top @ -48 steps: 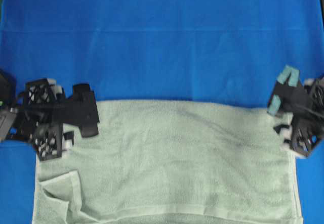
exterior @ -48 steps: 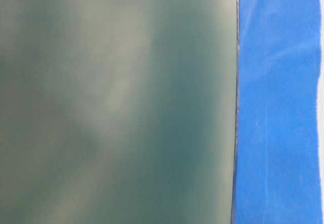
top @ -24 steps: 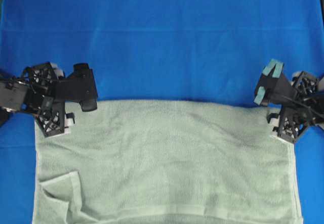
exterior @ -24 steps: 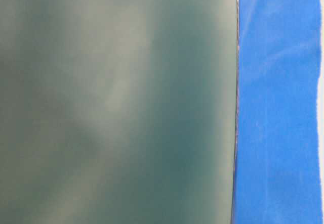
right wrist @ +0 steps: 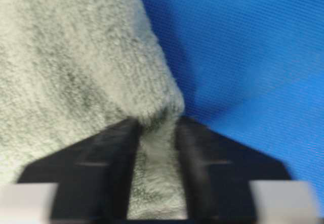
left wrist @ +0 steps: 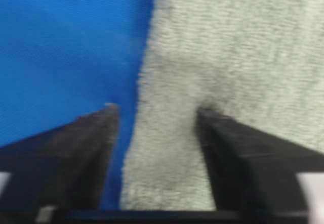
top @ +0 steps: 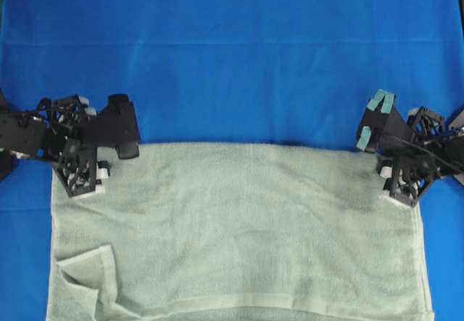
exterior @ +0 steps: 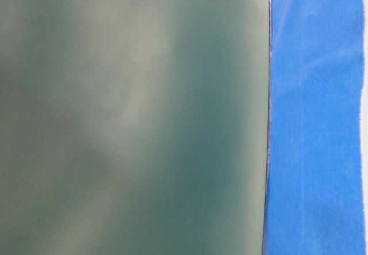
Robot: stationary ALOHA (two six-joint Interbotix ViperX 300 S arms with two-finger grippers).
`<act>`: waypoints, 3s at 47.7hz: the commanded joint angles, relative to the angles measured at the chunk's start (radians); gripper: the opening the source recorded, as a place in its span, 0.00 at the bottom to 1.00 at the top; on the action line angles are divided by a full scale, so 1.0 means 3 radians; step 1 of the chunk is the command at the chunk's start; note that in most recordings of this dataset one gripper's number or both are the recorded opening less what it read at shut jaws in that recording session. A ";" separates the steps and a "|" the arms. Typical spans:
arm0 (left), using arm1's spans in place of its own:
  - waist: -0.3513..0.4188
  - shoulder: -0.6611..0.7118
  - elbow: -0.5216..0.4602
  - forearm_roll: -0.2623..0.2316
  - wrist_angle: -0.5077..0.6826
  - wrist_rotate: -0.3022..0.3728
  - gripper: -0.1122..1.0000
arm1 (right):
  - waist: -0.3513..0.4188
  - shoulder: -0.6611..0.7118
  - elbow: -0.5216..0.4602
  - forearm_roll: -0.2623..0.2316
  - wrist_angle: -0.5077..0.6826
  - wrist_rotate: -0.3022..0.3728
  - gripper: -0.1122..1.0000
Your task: Fold a bath towel.
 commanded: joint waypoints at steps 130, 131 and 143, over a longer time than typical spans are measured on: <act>-0.1503 0.0133 -0.3114 0.0143 0.2337 -0.0854 0.17 | -0.0828 -0.0966 -0.1539 -0.1825 0.2362 -0.0312 0.19; -0.1498 0.0077 -0.2996 0.0143 0.2301 -0.0926 0.17 | -0.0946 -0.0890 -0.1508 -0.1805 0.2224 -0.0317 0.19; -0.1462 -0.0644 -0.1498 0.0138 0.1585 -0.1687 0.17 | -0.2091 0.0164 -0.1483 -0.1754 0.0368 -0.0378 0.19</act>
